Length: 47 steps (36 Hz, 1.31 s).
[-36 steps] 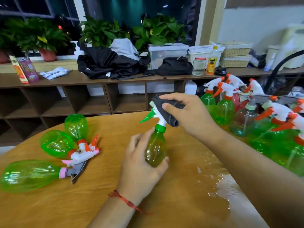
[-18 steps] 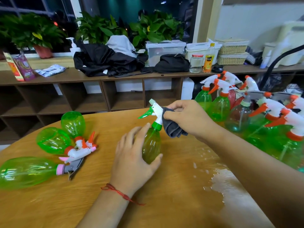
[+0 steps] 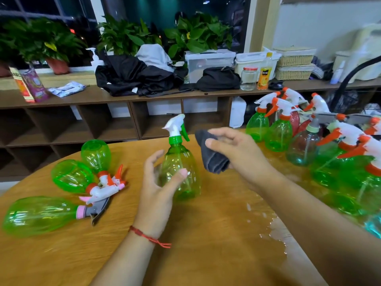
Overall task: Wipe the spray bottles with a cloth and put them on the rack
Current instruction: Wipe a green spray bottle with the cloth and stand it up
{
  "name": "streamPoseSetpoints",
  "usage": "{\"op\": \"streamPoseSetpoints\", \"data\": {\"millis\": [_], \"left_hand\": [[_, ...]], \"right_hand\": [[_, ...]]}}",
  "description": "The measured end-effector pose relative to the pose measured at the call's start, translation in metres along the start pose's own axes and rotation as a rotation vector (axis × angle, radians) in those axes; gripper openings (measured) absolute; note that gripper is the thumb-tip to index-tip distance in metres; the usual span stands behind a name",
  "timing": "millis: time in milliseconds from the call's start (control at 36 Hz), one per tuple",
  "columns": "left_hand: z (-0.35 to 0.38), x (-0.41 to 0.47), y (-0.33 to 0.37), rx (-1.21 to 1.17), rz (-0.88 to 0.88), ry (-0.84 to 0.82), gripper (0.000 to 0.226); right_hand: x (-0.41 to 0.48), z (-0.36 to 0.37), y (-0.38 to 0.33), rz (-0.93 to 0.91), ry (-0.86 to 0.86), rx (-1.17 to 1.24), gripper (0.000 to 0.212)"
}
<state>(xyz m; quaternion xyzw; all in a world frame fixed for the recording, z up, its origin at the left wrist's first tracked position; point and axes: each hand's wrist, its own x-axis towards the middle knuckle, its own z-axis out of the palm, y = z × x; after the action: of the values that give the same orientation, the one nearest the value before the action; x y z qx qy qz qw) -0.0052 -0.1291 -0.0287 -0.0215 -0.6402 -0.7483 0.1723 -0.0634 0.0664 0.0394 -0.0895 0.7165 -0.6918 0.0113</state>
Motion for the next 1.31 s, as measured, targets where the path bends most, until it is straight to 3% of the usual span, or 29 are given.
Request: {"op": "streamPoseSetpoints", "data": {"millis": [56,167,250,389,472,583,667,778,833,972,1111,1250,1306], "left_hand": [[0.003,0.001,-0.003,-0.195,-0.049,-0.017,0.064],[0.006,-0.001,-0.010,-0.232,-0.061,-0.011,0.050],[0.006,-0.006,-0.008,-0.134,-0.051,-0.066,0.048],[0.010,-0.008,-0.001,0.073,0.013,-0.061,0.062],[0.012,-0.012,0.003,0.174,0.070,-0.063,0.063],[0.013,-0.017,0.003,0.340,0.109,-0.115,0.069],[0.013,-0.018,0.000,0.380,0.110,-0.126,0.071],[0.013,-0.018,0.002,0.378,0.160,-0.119,0.067],[0.015,-0.018,0.006,0.342,0.152,-0.114,0.066],[0.019,-0.020,0.013,0.295,0.140,-0.102,0.065],[0.020,-0.018,0.013,0.301,0.109,-0.069,0.061],[0.023,-0.021,0.020,0.297,0.102,-0.064,0.061],[0.021,-0.019,0.018,0.289,0.101,-0.055,0.061]], "right_hand": [[-0.006,0.002,0.011,-0.015,-0.038,-0.057,0.024],[-0.018,0.004,0.024,-0.082,-0.053,-0.064,0.027],[-0.025,0.004,0.026,-0.124,-0.034,-0.043,0.027],[-0.027,0.005,0.028,-0.176,-0.045,-0.090,0.028],[-0.021,0.002,0.017,-0.370,0.118,-0.208,0.031],[0.001,0.000,-0.003,-0.688,0.258,-0.575,0.030],[0.011,0.009,-0.005,-0.729,0.207,-0.749,0.028],[0.012,0.018,-0.003,-0.853,0.003,-0.847,0.028],[0.018,0.010,-0.008,-0.864,-0.008,-0.836,0.027],[0.027,-0.001,-0.009,-0.810,0.224,-0.725,0.028],[0.015,0.015,0.001,-0.944,0.017,-0.787,0.029],[0.027,-0.003,-0.005,-0.816,0.282,-0.641,0.029],[0.022,0.006,-0.001,-0.835,0.215,-0.670,0.029]]}}
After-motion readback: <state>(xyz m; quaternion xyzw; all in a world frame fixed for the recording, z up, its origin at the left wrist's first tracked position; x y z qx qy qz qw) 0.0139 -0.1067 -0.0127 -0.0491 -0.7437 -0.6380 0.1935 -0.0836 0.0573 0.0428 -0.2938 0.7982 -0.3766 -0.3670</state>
